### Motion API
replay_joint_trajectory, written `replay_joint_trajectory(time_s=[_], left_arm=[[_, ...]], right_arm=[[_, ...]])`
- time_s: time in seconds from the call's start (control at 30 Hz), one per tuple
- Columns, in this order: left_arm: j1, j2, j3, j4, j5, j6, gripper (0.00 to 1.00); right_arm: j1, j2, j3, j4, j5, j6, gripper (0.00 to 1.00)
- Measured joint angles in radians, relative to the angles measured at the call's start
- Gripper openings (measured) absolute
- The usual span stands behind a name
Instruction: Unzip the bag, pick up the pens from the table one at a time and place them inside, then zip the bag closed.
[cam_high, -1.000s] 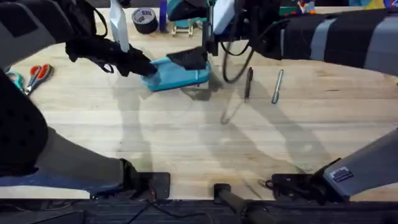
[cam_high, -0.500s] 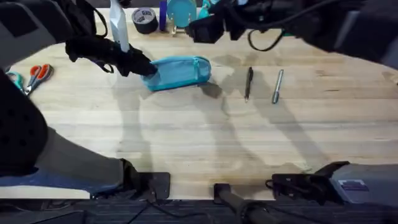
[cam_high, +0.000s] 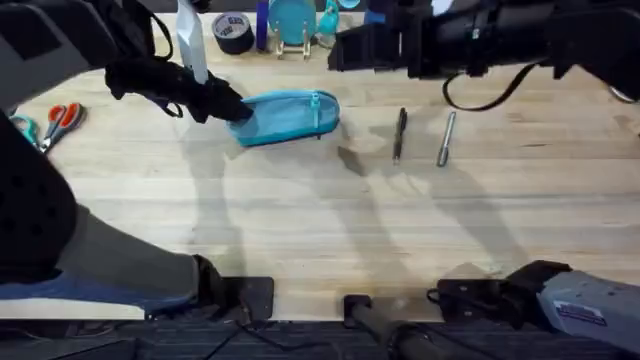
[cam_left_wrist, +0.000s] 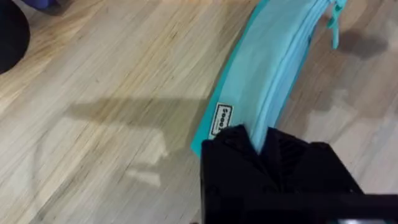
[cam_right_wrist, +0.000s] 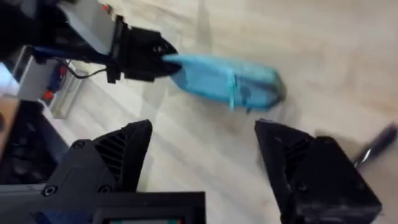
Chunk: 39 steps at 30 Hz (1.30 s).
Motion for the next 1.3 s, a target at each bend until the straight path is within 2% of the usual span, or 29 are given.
replay_joint_trajectory(time_s=[0.2, 0.83, 1.07, 1.3], left_arm=[[0.000, 0.000, 0.000, 0.000, 0.000, 0.000, 0.042], [0.000, 0.000, 0.000, 0.000, 0.000, 0.000, 0.042], [0.000, 0.000, 0.000, -0.001, 0.000, 0.000, 0.042], [0.000, 0.000, 0.000, -0.001, 0.000, 0.000, 0.042]], right_arm=[[0.000, 0.000, 0.000, -0.062, -0.022, 0.115, 0.998], [0.000, 0.000, 0.000, -0.065, -0.071, 0.228, 0.998], [0.011, 0.025, 0.000, -0.065, -0.026, 0.239, 0.998], [0.064, 0.103, 0.000, -0.067, 0.047, 0.239, 0.998]])
